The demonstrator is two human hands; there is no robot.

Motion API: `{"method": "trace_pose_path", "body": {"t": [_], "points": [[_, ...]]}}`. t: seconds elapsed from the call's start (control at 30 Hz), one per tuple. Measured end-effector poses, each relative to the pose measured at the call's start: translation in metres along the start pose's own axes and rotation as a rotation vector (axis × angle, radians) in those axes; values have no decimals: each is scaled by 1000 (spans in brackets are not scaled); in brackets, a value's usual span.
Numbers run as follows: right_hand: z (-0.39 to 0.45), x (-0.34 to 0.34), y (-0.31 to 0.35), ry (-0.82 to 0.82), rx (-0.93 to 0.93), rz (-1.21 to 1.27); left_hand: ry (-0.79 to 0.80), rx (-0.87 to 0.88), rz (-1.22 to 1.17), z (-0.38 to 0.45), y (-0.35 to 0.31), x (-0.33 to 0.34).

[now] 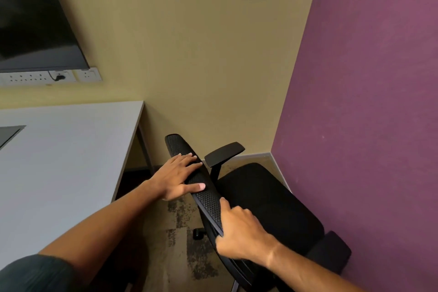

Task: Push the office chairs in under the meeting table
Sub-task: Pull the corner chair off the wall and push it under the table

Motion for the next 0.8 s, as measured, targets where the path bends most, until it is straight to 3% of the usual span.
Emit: {"method": "trace_pose_path", "body": {"t": [0.3, 0.53, 0.8], "points": [[-35, 12, -40, 86, 79, -58, 135, 165, 91, -1, 28, -5], [-46, 16, -50, 89, 262, -145, -23, 196, 136, 4, 17, -3], [-61, 19, -72, 15, 357, -196, -83, 133, 110, -6, 0, 9]]}}
Point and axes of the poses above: each hand's wrist, its own z-axis towards the middle knuckle, its own x-axis out of the palm, y = z × x, the point moved 4 cm from there along z, towards the middle knuckle, and after that the axes turned 11 degrees about -z, right-handed, at the moved point
